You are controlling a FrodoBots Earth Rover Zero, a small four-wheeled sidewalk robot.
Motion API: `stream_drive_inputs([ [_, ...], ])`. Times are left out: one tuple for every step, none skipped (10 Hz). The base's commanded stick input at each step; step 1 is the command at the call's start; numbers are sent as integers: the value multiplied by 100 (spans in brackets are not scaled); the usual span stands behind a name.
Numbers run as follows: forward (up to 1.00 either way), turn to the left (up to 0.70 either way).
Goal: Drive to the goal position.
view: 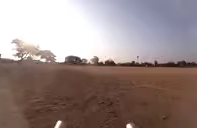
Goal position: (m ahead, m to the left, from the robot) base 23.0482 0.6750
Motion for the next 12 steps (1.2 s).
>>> stream_drive_inputs([
  [70, 0],
  [70, 0],
  [70, 0],
  [67, 0],
  [62, 0],
  [62, 0],
  [66, 0],
  [70, 0],
  [70, 0],
  [70, 0],
  [70, 0],
  [70, 0],
])
